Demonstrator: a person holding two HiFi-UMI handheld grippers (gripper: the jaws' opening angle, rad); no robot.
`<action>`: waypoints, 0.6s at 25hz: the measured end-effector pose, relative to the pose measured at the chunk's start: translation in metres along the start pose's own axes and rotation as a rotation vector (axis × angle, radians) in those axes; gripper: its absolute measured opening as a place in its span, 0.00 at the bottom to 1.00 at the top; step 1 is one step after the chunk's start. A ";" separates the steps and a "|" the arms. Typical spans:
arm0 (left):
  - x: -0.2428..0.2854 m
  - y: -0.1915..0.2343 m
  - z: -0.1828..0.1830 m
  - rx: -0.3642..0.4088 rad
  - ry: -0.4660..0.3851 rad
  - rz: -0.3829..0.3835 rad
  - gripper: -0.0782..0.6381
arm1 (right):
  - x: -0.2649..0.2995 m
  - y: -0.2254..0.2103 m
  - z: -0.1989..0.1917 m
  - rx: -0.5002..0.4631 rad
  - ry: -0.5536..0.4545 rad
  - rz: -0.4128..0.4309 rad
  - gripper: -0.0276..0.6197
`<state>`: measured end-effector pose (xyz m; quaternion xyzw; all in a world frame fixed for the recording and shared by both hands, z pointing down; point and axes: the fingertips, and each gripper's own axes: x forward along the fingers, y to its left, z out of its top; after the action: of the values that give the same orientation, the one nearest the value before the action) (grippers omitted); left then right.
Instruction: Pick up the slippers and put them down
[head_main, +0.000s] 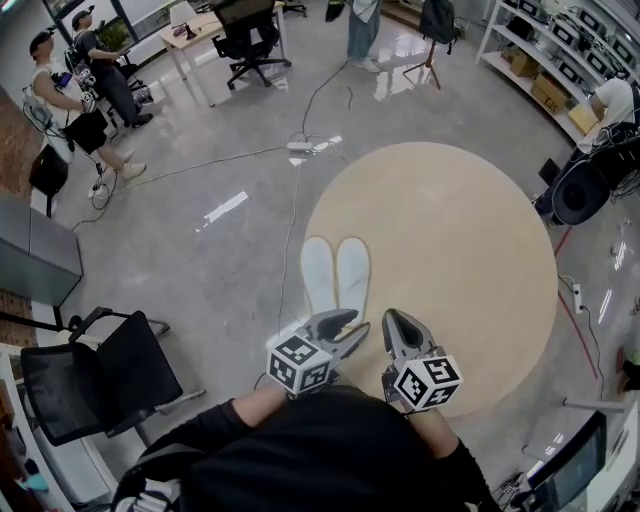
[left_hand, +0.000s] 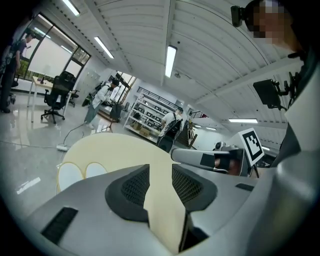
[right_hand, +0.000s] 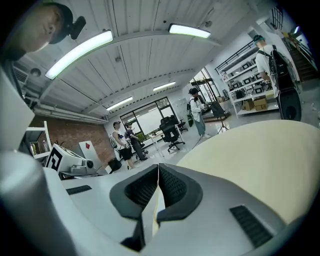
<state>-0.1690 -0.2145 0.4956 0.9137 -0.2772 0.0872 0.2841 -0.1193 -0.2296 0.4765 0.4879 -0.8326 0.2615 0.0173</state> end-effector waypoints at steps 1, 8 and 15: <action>0.001 -0.001 0.001 0.002 -0.001 0.004 0.33 | -0.001 0.000 0.002 -0.004 -0.003 0.006 0.07; 0.000 -0.009 0.005 0.043 -0.016 0.030 0.33 | -0.010 0.002 0.008 -0.036 -0.025 0.017 0.07; 0.011 -0.025 0.009 0.095 -0.012 -0.014 0.33 | -0.025 -0.009 0.015 -0.046 -0.062 -0.029 0.07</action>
<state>-0.1457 -0.2076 0.4804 0.9285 -0.2682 0.0929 0.2393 -0.0957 -0.2192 0.4604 0.5075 -0.8313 0.2266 0.0064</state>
